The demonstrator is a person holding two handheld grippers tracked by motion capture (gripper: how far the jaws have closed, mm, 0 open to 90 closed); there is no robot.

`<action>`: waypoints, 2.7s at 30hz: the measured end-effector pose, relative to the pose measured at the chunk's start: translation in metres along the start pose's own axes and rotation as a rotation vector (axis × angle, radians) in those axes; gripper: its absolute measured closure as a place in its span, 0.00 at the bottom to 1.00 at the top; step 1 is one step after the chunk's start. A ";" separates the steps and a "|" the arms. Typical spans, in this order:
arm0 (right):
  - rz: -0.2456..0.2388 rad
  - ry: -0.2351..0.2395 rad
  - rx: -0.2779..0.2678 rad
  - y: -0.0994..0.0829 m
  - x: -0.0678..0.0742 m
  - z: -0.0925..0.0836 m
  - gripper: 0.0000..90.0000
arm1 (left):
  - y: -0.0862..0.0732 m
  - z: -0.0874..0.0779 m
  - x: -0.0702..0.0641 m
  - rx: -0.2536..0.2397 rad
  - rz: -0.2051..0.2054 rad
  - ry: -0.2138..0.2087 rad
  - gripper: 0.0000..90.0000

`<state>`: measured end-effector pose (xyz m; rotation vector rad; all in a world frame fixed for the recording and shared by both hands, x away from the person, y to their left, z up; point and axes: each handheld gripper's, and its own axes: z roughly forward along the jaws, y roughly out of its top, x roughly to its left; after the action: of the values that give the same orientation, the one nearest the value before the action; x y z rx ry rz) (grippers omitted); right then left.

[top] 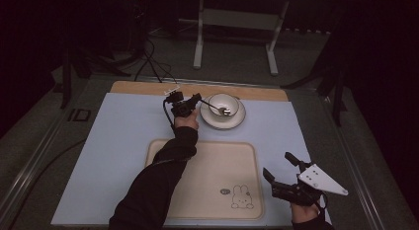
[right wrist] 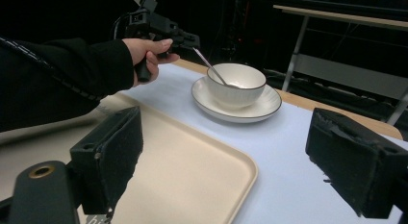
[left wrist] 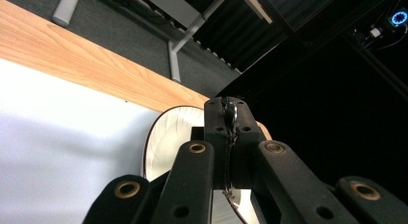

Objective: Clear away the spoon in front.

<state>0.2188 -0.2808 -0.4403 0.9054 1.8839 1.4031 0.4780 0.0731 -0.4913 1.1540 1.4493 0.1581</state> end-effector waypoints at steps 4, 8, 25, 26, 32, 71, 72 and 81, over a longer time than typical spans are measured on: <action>-0.002 0.000 0.000 0.000 0.000 0.000 0.14 | 0.001 -0.002 -0.003 -0.002 0.032 -0.012 0.99; -0.001 -0.001 -0.002 0.000 0.000 0.000 0.14 | 0.005 -0.005 -0.007 0.005 0.093 -0.004 0.99; -0.008 0.001 0.013 -0.001 0.000 0.002 0.14 | 0.037 -0.030 -0.025 -0.004 0.180 -0.079 0.99; -0.008 0.000 0.012 -0.001 0.000 0.002 0.14 | 0.039 -0.032 -0.027 -0.009 0.185 -0.080 0.99; -0.004 -0.001 0.014 -0.001 0.000 0.003 0.14 | 0.051 -0.048 -0.033 -0.005 0.222 -0.097 0.99; -0.005 -0.011 0.023 -0.001 0.001 0.006 0.14 | 0.096 -0.161 -0.031 0.199 0.500 -0.260 0.99; -0.006 -0.011 0.024 -0.001 0.001 0.006 0.14 | 0.096 -0.164 -0.031 0.203 0.510 -0.264 0.99; -0.005 -0.012 0.025 -0.001 0.001 0.007 0.14 | 0.097 -0.182 -0.021 0.284 0.554 -0.317 0.99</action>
<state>0.2232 -0.2767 -0.4432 0.9183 1.8976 1.3717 0.3778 0.1991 -0.3609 1.7145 0.8648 0.1460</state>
